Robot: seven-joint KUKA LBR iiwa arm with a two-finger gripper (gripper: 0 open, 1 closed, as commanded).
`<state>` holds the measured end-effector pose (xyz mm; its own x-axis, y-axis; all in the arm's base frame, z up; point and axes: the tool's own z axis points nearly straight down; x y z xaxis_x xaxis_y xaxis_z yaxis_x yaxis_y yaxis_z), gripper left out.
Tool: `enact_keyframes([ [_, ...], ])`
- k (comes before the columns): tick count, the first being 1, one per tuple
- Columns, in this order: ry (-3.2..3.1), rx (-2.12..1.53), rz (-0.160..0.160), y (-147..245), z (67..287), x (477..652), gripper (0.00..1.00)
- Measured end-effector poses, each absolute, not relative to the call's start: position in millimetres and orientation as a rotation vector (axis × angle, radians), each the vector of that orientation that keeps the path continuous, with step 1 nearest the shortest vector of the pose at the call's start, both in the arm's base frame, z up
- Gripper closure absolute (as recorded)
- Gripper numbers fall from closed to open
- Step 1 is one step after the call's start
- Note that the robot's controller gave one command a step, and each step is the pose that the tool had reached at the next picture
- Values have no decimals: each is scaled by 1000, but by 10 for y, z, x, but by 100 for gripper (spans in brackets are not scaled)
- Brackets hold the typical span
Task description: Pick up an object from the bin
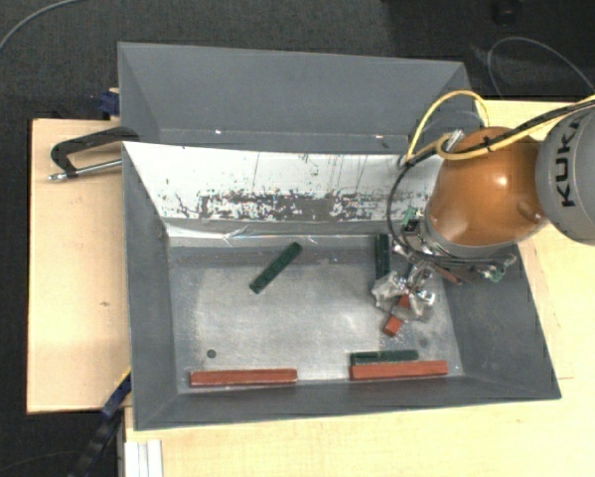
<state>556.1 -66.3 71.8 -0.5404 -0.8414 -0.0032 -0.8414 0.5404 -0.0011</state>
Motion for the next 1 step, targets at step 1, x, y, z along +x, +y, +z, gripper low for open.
enact_keyframes([
  [1, 2753, -1505, 2, -658, 714, 5560, 0],
])
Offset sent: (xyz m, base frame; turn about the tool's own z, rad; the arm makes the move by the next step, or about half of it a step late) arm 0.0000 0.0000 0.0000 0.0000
